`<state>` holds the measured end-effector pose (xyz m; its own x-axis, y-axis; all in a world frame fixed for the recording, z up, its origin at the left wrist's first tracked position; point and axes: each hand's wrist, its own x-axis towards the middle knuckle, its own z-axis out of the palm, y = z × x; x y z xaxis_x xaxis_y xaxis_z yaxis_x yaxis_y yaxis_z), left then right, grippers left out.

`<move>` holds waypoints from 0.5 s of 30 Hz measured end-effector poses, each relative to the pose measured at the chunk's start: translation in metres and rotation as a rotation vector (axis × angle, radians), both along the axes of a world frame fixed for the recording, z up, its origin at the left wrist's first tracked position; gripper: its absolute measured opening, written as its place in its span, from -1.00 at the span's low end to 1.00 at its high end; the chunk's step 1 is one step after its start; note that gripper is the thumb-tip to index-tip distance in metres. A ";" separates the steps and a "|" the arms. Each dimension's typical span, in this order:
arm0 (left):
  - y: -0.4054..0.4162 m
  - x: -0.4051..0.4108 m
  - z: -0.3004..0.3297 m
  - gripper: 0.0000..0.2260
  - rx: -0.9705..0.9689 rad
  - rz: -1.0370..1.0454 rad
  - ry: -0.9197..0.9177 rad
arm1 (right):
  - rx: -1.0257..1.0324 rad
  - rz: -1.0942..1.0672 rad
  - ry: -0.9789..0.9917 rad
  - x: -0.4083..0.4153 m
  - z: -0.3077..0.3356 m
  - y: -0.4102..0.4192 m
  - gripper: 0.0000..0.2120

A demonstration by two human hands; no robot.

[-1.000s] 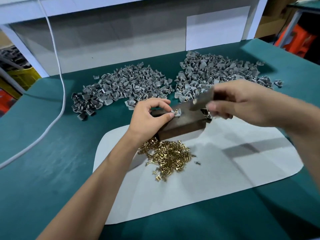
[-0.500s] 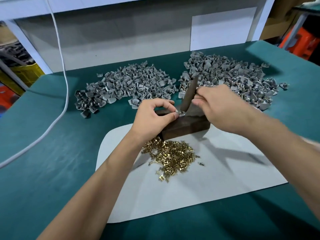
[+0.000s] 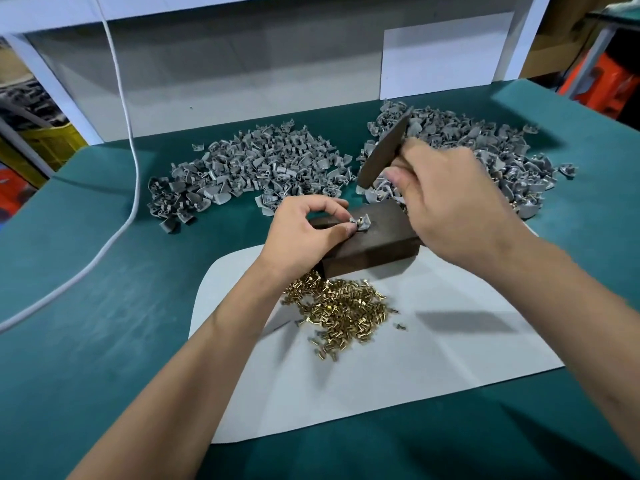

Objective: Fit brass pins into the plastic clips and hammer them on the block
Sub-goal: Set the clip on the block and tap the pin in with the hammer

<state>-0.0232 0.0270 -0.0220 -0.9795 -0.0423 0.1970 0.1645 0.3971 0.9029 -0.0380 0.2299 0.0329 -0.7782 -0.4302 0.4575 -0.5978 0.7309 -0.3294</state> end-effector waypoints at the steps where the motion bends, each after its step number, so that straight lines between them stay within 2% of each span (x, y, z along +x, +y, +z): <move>1: 0.000 0.000 0.000 -0.94 0.002 0.000 0.000 | 0.025 0.002 -0.039 0.002 -0.003 -0.003 -0.85; 3: 0.000 0.001 -0.001 -0.94 0.013 -0.004 -0.008 | 0.172 -0.026 -0.163 0.005 -0.007 -0.005 -0.85; 5: 0.001 0.002 -0.001 -0.93 0.012 0.004 -0.012 | 0.280 -0.062 -0.157 0.001 0.001 -0.001 -0.83; 6: 0.000 0.002 -0.001 -0.92 0.012 0.007 -0.014 | 0.273 -0.074 -0.112 -0.001 0.007 0.001 -0.84; 8: 0.000 0.000 -0.001 -0.93 0.004 0.005 -0.018 | 0.085 -0.083 0.041 0.000 0.010 0.004 -0.81; 9: 0.000 -0.001 -0.001 -0.93 0.000 0.006 -0.016 | -0.009 -0.084 0.082 0.001 0.009 0.005 -0.80; 10: 0.000 0.000 -0.001 -0.94 -0.002 0.008 -0.014 | -0.017 -0.076 0.072 0.003 0.007 0.002 -0.80; 13: 0.000 0.001 0.000 -0.96 0.005 0.004 -0.013 | 0.277 -0.091 -0.166 0.006 -0.001 -0.004 -0.83; 15: 0.000 0.002 0.000 -0.97 -0.002 0.007 -0.007 | 0.371 -0.128 -0.147 0.000 0.008 0.000 -0.83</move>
